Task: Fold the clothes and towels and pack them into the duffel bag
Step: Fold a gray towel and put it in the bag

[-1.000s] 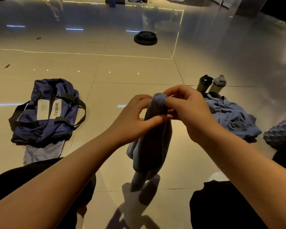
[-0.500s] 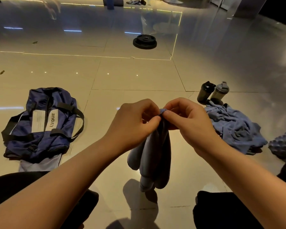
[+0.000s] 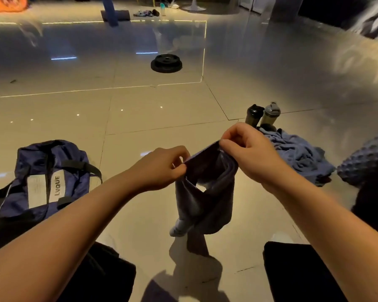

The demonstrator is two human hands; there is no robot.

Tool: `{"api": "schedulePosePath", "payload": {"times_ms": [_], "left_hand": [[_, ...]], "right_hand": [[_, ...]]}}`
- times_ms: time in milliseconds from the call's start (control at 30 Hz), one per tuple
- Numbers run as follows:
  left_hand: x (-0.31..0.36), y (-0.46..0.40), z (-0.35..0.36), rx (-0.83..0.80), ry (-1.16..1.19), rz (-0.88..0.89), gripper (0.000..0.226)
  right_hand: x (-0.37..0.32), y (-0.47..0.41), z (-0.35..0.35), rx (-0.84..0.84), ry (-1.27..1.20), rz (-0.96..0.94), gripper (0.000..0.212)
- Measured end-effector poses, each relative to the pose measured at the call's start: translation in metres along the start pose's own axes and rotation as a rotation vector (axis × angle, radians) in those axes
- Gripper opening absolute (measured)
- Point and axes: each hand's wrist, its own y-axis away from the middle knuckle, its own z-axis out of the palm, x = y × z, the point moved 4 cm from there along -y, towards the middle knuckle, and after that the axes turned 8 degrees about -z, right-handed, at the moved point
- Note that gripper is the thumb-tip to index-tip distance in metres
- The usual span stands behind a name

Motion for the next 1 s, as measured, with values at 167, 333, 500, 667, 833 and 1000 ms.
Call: {"api": "schedulePosePath", "payload": {"times_ms": [167, 333, 500, 667, 833, 1000], "left_hand": [[-0.020, 0.005, -0.030, 0.147, -0.190, -0.049, 0.019], [-0.045, 0.010, -0.073, 0.143, 0.064, 0.005, 0.030], [-0.057, 0.019, -0.093, 0.134, 0.335, 0.026, 0.029], [-0.055, 0.020, -0.095, 0.110, 0.525, 0.002, 0.014], [-0.055, 0.019, -0.094, 0.041, 0.599, -0.104, 0.008], [-0.044, 0.023, -0.084, 0.029, 0.580, -0.118, 0.008]], "right_hand": [[-0.023, 0.010, -0.006, -0.071, 0.220, -0.095, 0.008], [0.006, 0.012, -0.040, 0.041, 0.195, 0.008, 0.006], [0.043, 0.011, -0.038, -0.034, 0.312, 0.086, 0.006], [0.053, 0.006, -0.045, 0.005, 0.394, 0.086, 0.008], [0.059, 0.003, -0.055, 0.083, 0.452, 0.061, 0.011], [0.067, 0.006, -0.062, 0.155, 0.410, 0.105, 0.005]]}}
